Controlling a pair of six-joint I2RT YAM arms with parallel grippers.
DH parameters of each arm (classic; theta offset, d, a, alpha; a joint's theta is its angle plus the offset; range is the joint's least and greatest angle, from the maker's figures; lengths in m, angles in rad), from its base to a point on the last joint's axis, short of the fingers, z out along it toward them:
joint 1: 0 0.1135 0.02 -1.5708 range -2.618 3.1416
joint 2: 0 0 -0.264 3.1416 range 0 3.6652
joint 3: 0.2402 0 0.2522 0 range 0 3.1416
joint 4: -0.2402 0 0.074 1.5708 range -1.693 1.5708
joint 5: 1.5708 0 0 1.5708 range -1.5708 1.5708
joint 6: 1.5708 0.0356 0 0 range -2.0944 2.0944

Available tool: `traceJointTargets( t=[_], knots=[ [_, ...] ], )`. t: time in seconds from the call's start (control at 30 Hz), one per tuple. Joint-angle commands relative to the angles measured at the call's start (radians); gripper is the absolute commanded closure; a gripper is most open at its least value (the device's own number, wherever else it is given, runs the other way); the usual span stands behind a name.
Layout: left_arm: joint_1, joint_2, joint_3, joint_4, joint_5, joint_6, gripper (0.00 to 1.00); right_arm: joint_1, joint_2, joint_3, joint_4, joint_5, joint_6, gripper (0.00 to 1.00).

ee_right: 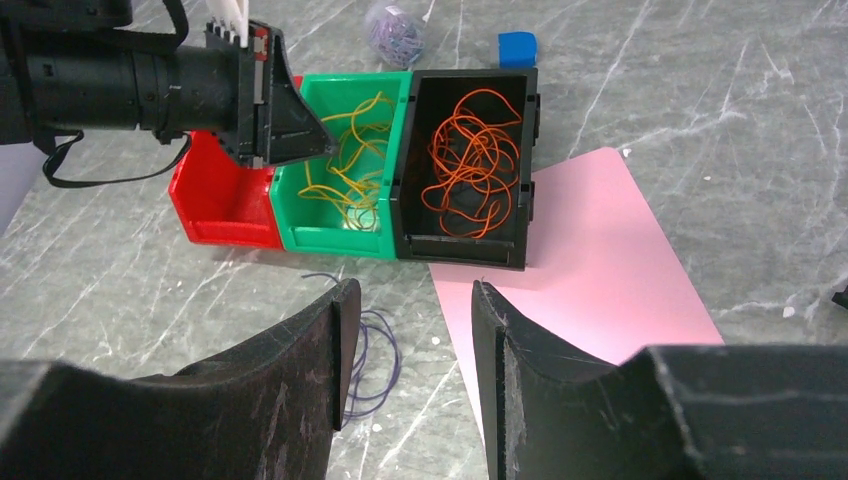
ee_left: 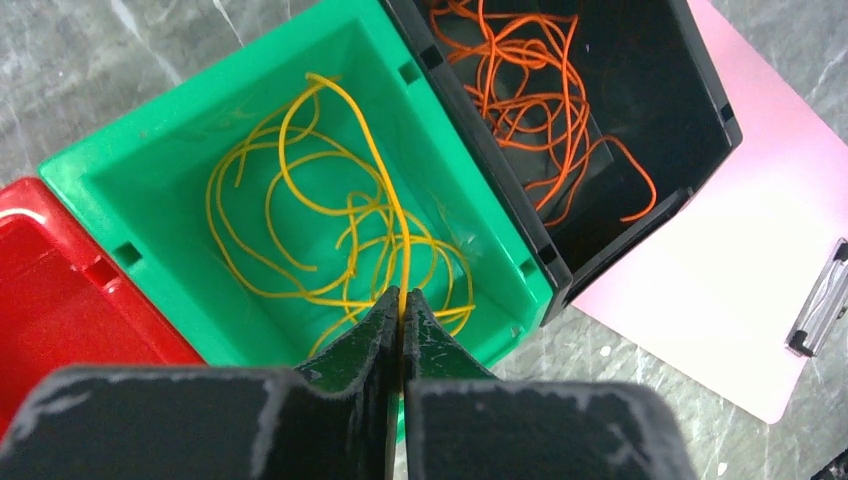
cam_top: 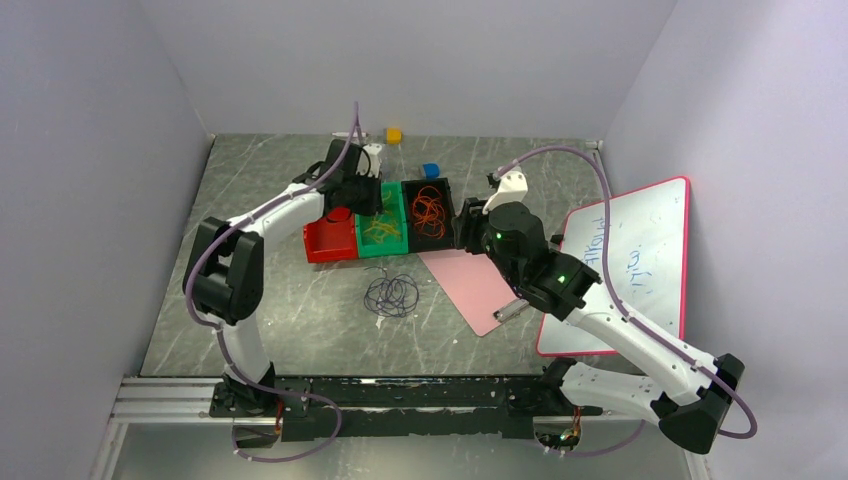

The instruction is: Untangle the cables

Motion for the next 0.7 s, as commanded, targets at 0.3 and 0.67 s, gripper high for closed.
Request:
traceJointTargets(
  t=[0.3,0.67],
  knots=[
    [0.001,0.128,0.103,-0.003,-0.05,-0.01,0.93,0.005,-0.001,-0.009,0.018,-0.012,0.016,0.52],
    [0.001,0.192,0.112,-0.02,-0.072,-0.001,0.93,0.005,0.015,-0.009,0.024,-0.024,0.013,0.52]
  ],
)
